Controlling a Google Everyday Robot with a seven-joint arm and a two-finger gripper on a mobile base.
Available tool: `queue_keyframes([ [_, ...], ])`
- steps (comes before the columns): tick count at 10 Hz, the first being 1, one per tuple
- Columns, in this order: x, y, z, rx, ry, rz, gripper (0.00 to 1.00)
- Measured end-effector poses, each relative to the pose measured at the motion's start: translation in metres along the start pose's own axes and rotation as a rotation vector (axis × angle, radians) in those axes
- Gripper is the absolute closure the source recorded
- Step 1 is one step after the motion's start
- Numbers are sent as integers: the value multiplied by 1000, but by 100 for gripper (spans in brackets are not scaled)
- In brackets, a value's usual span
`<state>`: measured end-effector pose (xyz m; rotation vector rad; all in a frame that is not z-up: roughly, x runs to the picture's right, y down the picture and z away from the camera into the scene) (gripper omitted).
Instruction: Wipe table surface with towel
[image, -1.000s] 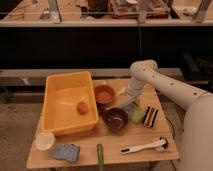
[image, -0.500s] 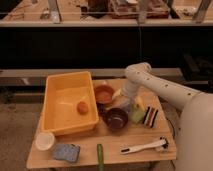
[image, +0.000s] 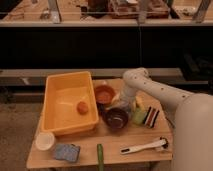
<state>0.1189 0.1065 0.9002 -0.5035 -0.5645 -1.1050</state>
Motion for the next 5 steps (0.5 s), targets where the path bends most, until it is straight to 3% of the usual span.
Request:
queue_keyframes([
  [2,2,5,8,-4,-8,32,28],
  [5,8,16,14,-5,-21,81,58],
])
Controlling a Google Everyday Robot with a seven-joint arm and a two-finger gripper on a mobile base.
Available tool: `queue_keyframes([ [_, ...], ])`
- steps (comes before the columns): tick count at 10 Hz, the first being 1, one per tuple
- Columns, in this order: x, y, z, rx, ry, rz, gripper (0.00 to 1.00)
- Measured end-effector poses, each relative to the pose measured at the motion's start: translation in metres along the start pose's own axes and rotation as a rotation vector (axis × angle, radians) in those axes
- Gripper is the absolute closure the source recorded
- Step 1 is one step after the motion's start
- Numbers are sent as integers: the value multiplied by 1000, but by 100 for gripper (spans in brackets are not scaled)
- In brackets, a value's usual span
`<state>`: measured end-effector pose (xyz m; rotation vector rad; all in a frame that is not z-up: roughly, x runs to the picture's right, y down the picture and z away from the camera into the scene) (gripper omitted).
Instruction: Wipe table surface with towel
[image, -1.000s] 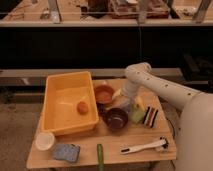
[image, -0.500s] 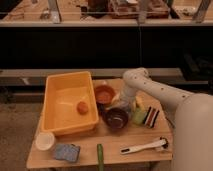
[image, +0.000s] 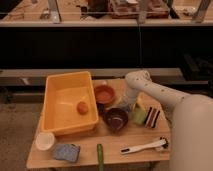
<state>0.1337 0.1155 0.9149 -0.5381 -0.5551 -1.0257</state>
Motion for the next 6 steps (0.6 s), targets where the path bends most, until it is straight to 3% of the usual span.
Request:
queue_keyframes([
  [2,4,1,2,-1,-6,18,72],
  [5,11,-4,3,-7,-7,25,76],
  [6,19,-4,3,-15,0,31,84],
])
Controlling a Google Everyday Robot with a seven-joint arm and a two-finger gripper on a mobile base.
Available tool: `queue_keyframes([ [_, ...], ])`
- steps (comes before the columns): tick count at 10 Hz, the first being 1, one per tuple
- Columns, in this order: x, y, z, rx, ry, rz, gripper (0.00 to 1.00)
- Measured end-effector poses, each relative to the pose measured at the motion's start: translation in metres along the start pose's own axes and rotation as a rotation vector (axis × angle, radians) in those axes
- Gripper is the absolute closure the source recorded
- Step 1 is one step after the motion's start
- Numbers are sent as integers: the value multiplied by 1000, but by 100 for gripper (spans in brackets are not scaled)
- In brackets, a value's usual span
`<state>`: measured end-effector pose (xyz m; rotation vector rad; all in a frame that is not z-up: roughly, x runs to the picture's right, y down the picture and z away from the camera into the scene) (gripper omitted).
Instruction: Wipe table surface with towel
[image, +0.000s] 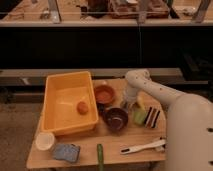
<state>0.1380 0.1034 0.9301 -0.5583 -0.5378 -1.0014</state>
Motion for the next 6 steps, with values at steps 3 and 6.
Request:
queue_keyframes([
  [3,37,21,1,-26,-9,56,96],
  [6,35,25,0,-36,-9,55,96],
])
